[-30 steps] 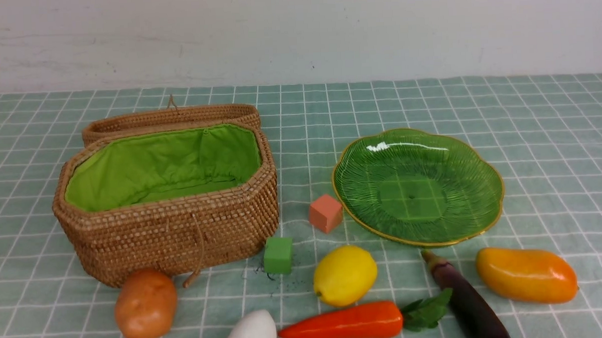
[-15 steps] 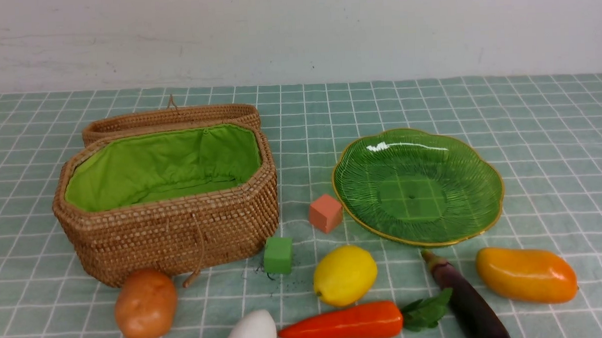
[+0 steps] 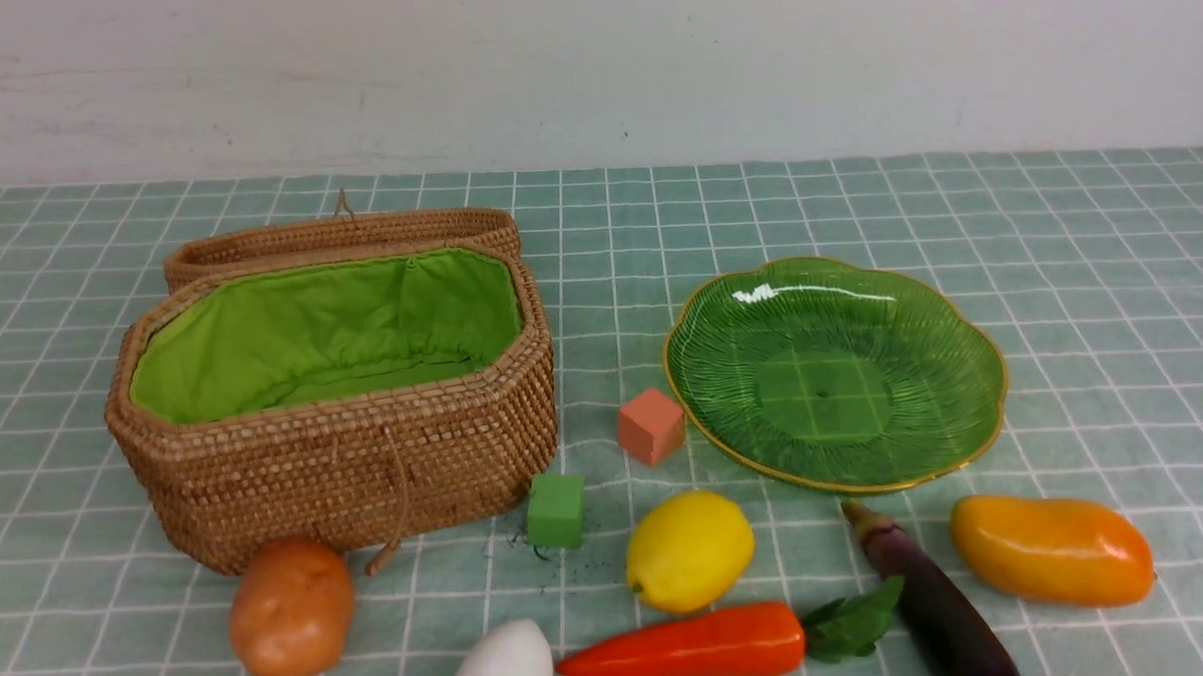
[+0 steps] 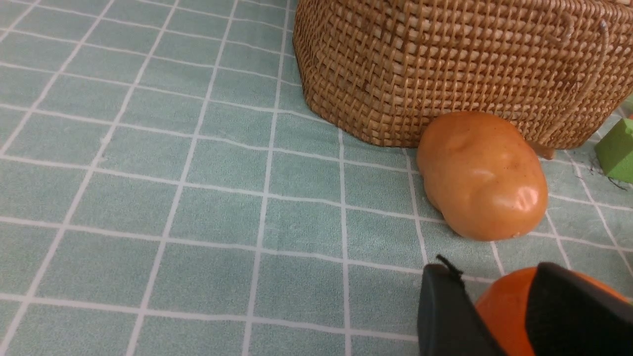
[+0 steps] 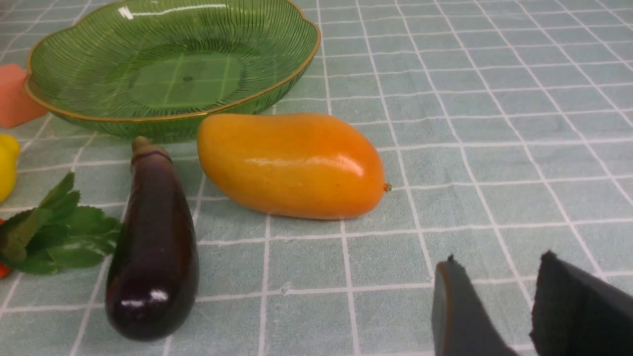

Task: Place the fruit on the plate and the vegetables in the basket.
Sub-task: Grab a potato with your left arm and place it in the basket on the left

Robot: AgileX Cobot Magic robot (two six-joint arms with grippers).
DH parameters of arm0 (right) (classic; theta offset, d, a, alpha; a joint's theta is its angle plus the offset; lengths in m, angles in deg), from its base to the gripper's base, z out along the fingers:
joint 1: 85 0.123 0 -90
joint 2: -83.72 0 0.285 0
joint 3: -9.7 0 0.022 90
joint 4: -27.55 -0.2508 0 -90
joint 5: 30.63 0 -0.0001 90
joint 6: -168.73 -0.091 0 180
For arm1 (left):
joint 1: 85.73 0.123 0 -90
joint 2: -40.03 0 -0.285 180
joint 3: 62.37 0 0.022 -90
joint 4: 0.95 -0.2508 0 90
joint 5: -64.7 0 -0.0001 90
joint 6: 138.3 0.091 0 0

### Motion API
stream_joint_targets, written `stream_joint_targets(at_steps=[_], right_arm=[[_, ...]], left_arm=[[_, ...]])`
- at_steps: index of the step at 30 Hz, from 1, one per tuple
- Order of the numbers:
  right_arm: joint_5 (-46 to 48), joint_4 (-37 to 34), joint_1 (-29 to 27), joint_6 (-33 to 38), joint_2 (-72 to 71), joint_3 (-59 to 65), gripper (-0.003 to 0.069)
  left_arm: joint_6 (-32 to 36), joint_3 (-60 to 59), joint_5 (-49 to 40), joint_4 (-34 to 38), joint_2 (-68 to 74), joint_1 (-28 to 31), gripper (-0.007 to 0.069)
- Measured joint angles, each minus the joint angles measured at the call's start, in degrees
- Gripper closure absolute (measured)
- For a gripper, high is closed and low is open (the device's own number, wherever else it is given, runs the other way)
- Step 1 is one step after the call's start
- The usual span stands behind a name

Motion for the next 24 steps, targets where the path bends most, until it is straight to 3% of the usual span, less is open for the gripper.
stream_joint_targets(at_steps=[7, 13, 18, 24], right_arm=[[0.00, 0.00, 0.00, 0.00, 0.00, 0.00, 0.0418], [0.00, 0.00, 0.00, 0.00, 0.00, 0.00, 0.0418], [0.00, 0.00, 0.00, 0.00, 0.00, 0.00, 0.0418], [0.00, 0.00, 0.00, 0.00, 0.00, 0.00, 0.0418]], left_arm=[[0.00, 0.00, 3.50, 2.09, 0.00, 0.00, 0.0386], [0.00, 0.00, 8.87, 11.62, 0.00, 0.00, 0.0386], [-0.23, 0.00, 13.12, 23.80, 0.00, 0.00, 0.0386], [-5.23, -0.06, 29.76, 45.52, 0.00, 0.00, 0.0386]])
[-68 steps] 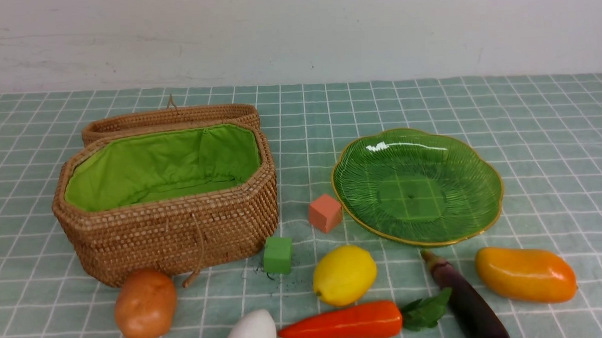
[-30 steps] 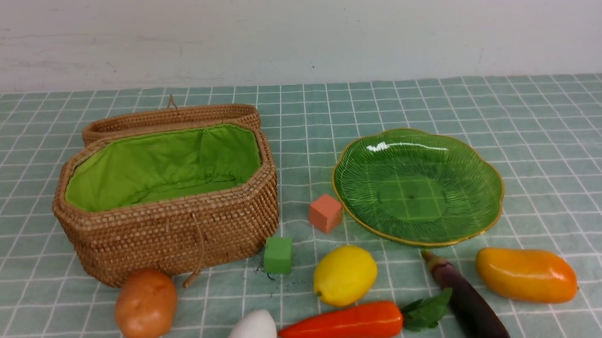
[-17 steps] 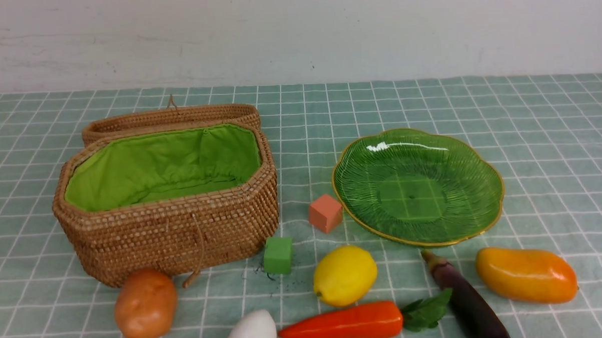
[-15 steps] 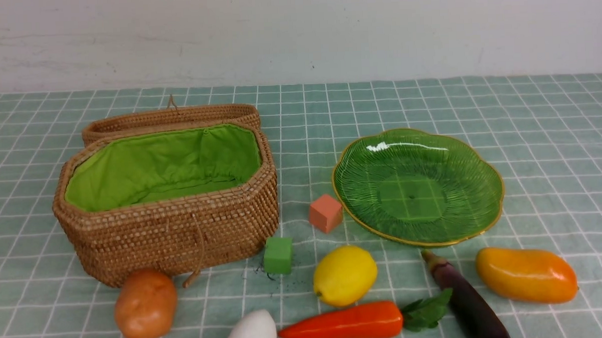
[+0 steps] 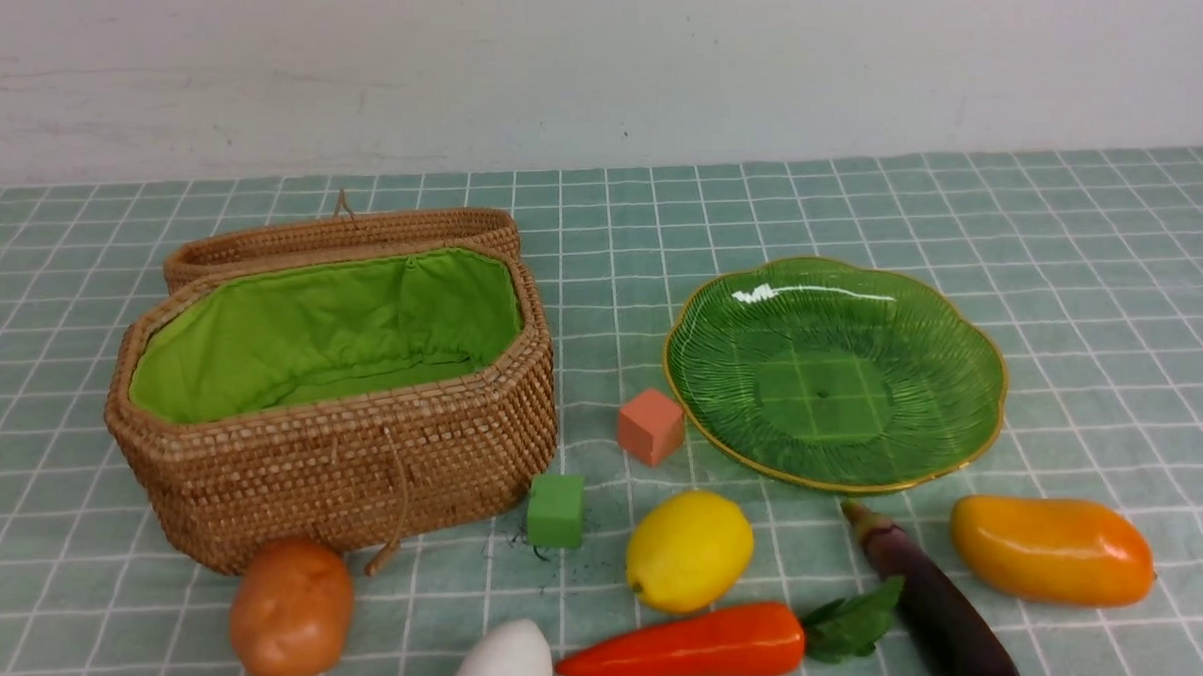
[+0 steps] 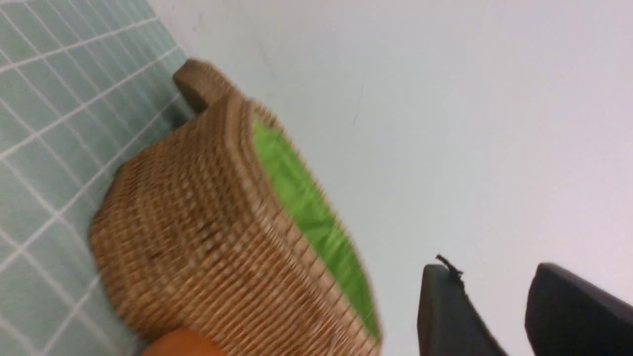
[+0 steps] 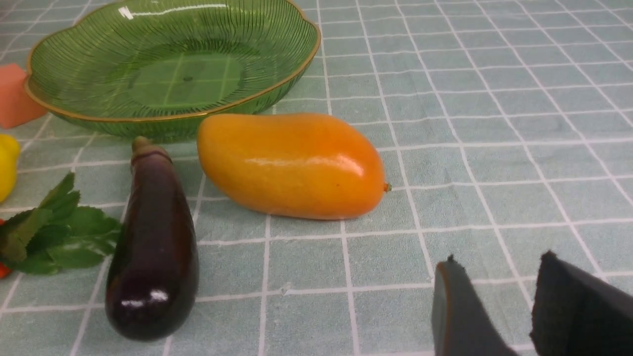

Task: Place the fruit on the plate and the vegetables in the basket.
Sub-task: Grab a potato with your left arm and place it in the basket on the left

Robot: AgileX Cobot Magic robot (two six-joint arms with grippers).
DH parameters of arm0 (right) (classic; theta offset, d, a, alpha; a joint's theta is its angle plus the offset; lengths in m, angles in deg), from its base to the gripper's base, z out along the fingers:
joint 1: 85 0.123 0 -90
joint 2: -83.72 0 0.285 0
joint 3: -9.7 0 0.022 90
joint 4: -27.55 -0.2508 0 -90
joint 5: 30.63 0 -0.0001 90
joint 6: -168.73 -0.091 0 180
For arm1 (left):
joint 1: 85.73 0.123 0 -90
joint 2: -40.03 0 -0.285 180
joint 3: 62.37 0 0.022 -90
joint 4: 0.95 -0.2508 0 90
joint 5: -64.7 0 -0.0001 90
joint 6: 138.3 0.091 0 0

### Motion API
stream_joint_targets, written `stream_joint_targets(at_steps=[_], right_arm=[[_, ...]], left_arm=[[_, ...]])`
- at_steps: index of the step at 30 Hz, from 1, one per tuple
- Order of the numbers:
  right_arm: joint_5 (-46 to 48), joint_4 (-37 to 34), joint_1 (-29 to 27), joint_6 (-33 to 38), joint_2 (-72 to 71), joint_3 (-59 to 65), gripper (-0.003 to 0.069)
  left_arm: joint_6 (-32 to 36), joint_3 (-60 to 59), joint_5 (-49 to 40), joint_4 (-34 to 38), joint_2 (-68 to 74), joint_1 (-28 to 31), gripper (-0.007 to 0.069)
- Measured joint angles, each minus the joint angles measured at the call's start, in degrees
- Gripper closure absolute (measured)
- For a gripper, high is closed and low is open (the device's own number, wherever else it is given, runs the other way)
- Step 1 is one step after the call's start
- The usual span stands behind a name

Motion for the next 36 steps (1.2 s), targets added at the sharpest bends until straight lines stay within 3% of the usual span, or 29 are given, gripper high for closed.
stream_joint_targets(at_steps=[2, 5, 11, 13, 16, 19, 25, 30, 36], right_arm=[[0.00, 0.00, 0.00, 0.00, 0.00, 0.00, 0.0418], [0.00, 0.00, 0.00, 0.00, 0.00, 0.00, 0.0418], [0.00, 0.00, 0.00, 0.00, 0.00, 0.00, 0.0418], [0.00, 0.00, 0.00, 0.00, 0.00, 0.00, 0.0418], [0.00, 0.00, 0.00, 0.00, 0.00, 0.00, 0.0418], [0.00, 0.00, 0.00, 0.00, 0.00, 0.00, 0.0418], [0.00, 0.00, 0.00, 0.00, 0.00, 0.00, 0.0418], [0.00, 0.00, 0.00, 0.00, 0.00, 0.00, 0.0418], [0.00, -0.05, 0.00, 0.00, 0.00, 0.00, 0.0418]], left_arm=[[0.87, 0.75, 4.73, 3.65, 0.00, 0.00, 0.0386], [4.33, 4.77, 5.49, 2.11, 0.00, 0.00, 0.0386], [14.25, 14.47, -0.65, -0.54, 0.94, 0.00, 0.0386], [19.41, 21.06, -7.38, -0.98, 7.09, 0.00, 0.0386], [21.11, 25.20, -11.68, -1.24, 12.54, 0.00, 0.0386], [22.98, 32.07, -21.41, -3.01, 23.85, 0.00, 0.0386], [31.78, 37.11, -35.17, -18.09, 33.90, 0.00, 0.0386], [29.61, 37.05, -48.56, -25.95, 36.79, 0.00, 0.0386], [8.15, 37.98, -52.17, -34.61, 45.19, -0.31, 0.0370]])
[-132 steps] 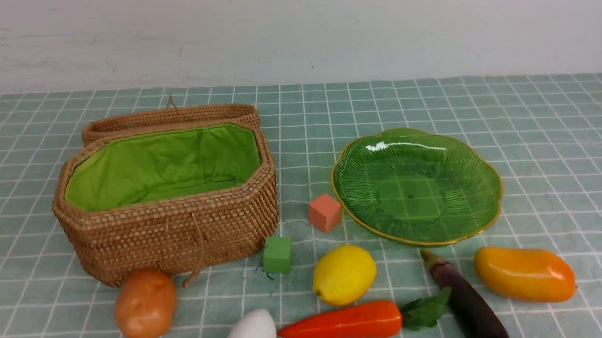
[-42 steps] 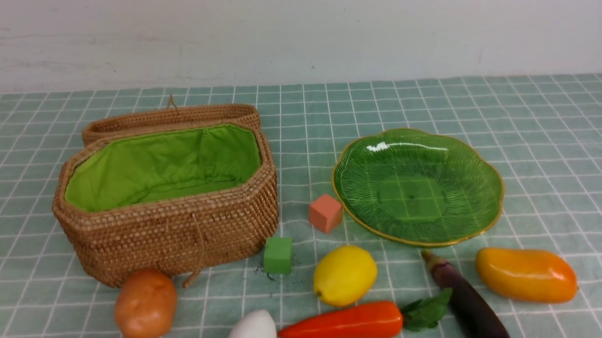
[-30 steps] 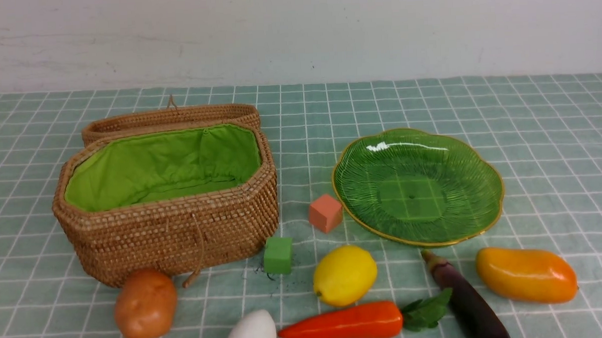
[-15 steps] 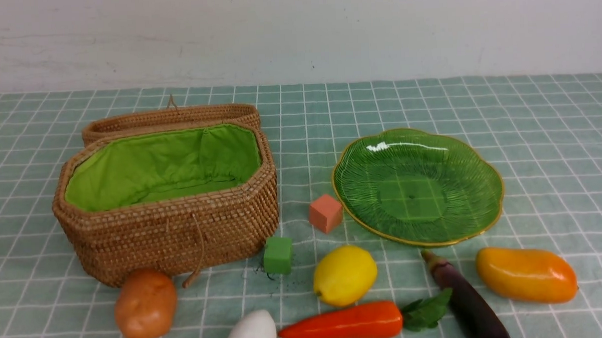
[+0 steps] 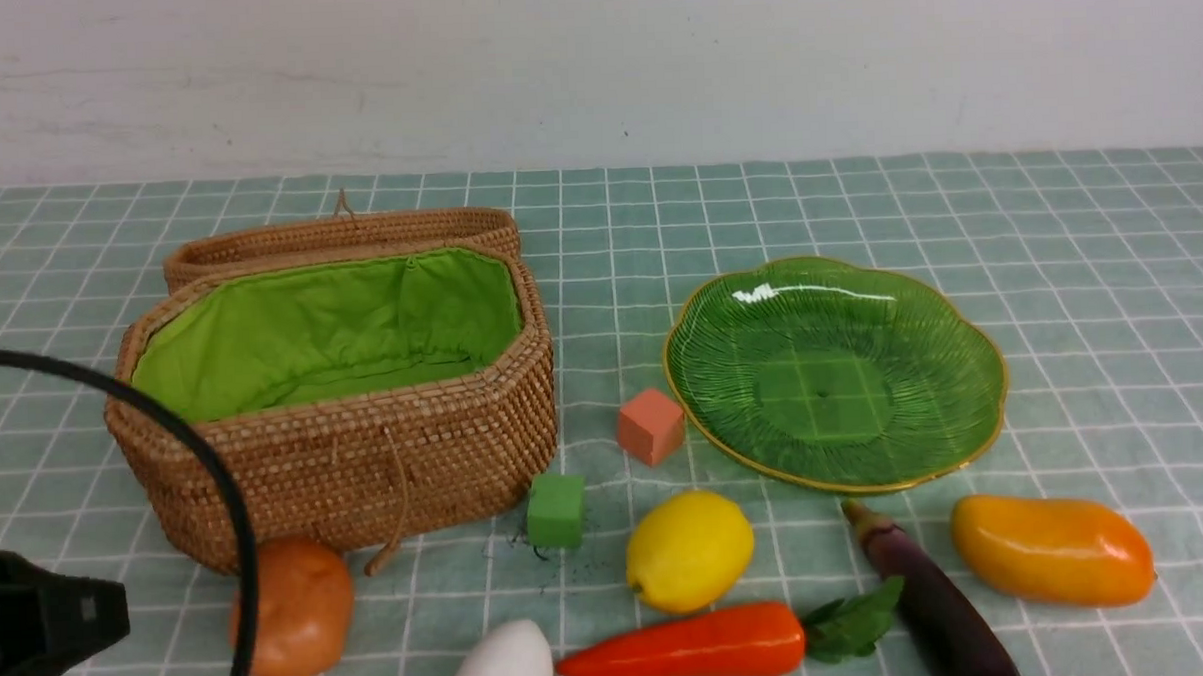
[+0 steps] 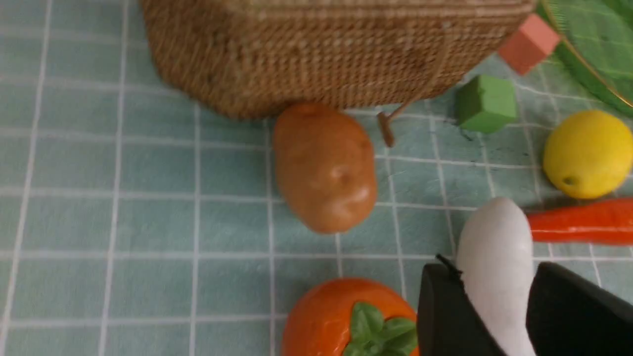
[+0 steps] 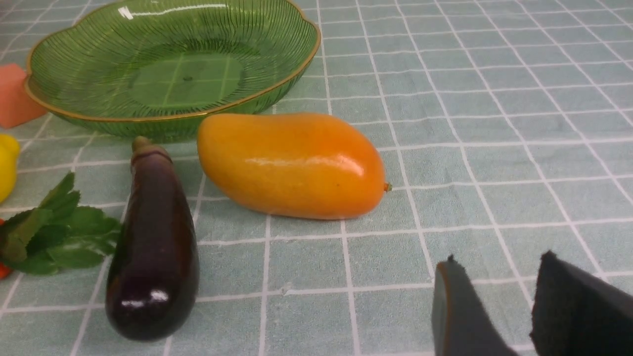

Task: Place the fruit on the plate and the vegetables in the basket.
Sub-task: Grab a potato with your left arm and place it in the basket on the left

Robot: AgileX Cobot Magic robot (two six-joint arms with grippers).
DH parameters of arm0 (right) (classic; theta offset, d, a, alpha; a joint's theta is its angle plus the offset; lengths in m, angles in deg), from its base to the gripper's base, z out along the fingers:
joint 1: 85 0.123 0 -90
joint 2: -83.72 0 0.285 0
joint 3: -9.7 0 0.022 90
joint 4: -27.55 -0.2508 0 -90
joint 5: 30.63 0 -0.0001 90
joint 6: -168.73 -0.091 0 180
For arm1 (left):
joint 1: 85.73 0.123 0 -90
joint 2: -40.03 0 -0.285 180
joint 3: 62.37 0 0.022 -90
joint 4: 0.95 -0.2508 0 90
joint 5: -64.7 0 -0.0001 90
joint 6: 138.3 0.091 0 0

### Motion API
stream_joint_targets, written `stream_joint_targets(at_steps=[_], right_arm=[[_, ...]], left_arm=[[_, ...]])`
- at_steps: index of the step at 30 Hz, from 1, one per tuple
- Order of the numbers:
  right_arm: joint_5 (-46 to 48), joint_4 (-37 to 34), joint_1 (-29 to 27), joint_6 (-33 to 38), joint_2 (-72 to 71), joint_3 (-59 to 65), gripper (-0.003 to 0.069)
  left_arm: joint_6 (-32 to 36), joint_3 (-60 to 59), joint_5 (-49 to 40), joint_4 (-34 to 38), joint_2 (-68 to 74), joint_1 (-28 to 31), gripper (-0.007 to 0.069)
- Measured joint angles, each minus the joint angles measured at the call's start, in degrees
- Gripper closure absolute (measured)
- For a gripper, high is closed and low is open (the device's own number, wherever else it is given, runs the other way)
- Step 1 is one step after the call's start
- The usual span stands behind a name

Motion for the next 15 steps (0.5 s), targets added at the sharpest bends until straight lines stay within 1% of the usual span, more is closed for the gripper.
stream_joint_targets(at_steps=[1, 3, 7, 8, 9, 10, 12, 15], right_arm=[[0.00, 0.06, 0.00, 0.00, 0.00, 0.00, 0.0418], [0.00, 0.06, 0.00, 0.00, 0.00, 0.00, 0.0418], [0.00, 0.01, 0.00, 0.00, 0.00, 0.00, 0.0418], [0.00, 0.01, 0.00, 0.00, 0.00, 0.00, 0.0418], [0.00, 0.01, 0.00, 0.00, 0.00, 0.00, 0.0418], [0.00, 0.01, 0.00, 0.00, 0.00, 0.00, 0.0418], [0.00, 0.01, 0.00, 0.00, 0.00, 0.00, 0.0418], [0.00, 0.01, 0.00, 0.00, 0.00, 0.00, 0.0418]], left_arm=[[-1.39, 0.82, -1.28, -3.07, 2.77, -0.89, 0.0352], [-1.78, 1.54, -2.47, -4.93, 5.52, -1.88, 0.0334], [-1.36, 6.06, -3.14, -7.22, 15.00, -8.66, 0.0194], [-1.47, 7.46, -2.83, -8.24, 17.66, -10.66, 0.0139], [-1.49, 7.92, -2.84, -8.75, 18.12, -11.31, 0.0120], [-2.42, 9.24, -2.76, -10.68, 21.51, -13.16, 0.0062], [-5.32, 11.53, -2.70, -15.25, 26.52, -15.99, -0.0011], [-10.78, 14.04, -2.32, -21.05, 32.72, -17.88, -0.0043]])
